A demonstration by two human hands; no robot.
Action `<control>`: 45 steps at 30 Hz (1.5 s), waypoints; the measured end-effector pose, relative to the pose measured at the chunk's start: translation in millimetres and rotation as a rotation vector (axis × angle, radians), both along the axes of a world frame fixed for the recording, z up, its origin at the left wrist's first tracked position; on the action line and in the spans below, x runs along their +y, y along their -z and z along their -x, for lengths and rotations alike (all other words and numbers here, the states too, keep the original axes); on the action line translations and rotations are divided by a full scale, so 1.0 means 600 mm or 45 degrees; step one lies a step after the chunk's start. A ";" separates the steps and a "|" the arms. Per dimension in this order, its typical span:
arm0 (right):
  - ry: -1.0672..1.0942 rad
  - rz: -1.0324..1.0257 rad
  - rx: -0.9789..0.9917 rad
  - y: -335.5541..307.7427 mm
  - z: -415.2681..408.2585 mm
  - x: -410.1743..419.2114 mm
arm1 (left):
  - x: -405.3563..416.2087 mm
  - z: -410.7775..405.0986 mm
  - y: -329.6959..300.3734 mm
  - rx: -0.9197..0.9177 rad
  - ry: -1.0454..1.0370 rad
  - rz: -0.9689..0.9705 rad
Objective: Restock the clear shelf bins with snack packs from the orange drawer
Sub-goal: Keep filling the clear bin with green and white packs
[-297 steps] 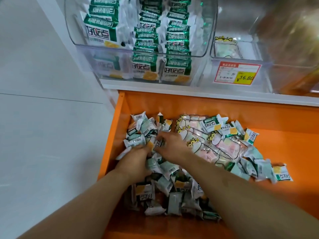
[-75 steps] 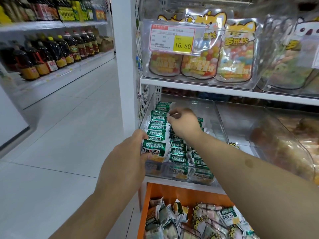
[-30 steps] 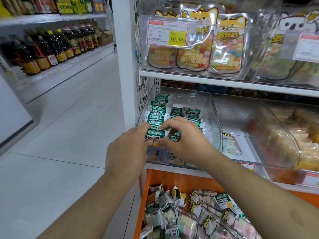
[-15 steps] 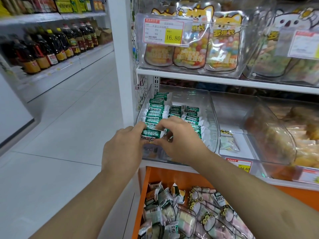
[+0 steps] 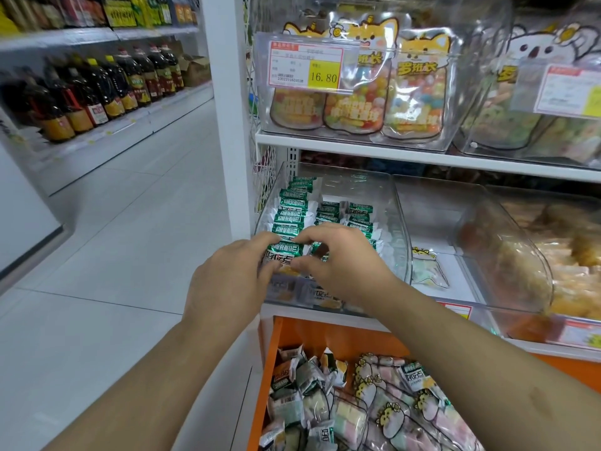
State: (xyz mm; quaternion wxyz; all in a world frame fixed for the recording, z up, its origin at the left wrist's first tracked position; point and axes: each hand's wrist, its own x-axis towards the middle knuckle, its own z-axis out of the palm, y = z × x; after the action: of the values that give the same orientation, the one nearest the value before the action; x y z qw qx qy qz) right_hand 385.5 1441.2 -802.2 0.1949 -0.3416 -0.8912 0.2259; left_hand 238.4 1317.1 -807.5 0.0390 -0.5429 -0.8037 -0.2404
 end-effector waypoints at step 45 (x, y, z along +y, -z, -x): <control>0.071 0.412 0.416 0.015 -0.003 0.004 | 0.009 0.003 -0.002 -0.088 -0.071 -0.013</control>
State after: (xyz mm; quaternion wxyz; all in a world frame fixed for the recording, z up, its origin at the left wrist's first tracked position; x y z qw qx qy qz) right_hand 387.5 1443.9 -810.9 0.2856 -0.3519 -0.7901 0.4126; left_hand 236.7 1322.7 -806.2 0.0208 -0.5116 -0.8181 -0.2617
